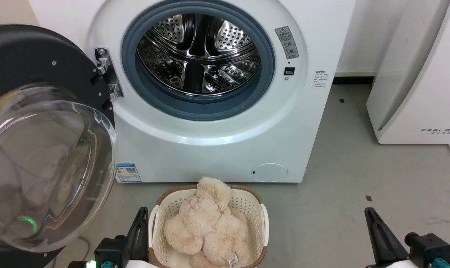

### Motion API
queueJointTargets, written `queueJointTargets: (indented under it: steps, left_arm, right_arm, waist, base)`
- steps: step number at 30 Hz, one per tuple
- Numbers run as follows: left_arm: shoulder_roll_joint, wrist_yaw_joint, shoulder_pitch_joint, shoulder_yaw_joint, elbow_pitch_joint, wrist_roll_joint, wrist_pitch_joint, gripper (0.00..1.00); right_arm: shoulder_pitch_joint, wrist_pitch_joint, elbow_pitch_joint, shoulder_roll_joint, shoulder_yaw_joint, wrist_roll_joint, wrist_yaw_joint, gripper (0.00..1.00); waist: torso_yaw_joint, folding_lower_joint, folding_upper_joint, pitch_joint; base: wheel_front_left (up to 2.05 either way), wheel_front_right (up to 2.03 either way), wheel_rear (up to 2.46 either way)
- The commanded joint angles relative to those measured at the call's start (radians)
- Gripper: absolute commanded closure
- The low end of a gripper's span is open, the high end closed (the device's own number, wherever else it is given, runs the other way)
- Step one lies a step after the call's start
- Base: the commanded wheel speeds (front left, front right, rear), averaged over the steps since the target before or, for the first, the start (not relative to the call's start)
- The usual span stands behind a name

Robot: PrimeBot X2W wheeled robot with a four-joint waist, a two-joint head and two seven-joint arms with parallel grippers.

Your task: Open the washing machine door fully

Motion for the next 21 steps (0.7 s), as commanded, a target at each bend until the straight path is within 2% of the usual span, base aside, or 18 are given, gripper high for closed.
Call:
queueJointTargets:
  steps: [1, 21]
  left_arm:
    - [-0.001, -0.007, -0.008, 0.005, -0.008, 0.008, 0.006, 1.00]
    - [-0.007, -0.018, -0.018, 0.025, -0.034, 0.028, 0.046, 1.00]
  right_arm:
    - [-0.018, 0.004, 0.001, 0.000, 0.002, -0.009, 0.000, 1.00]
    - [-0.039, 0.020, 0.002, 0.001, 0.009, -0.021, 0.000, 1.00]
  waist:
    - [0.000, 0.0000, 0.0000, 0.000]
    - [-0.003, 0.0000, 0.0000, 0.004]
  base:
    - [0.00, 0.00, 0.00]
    - [0.00, 0.00, 0.00]
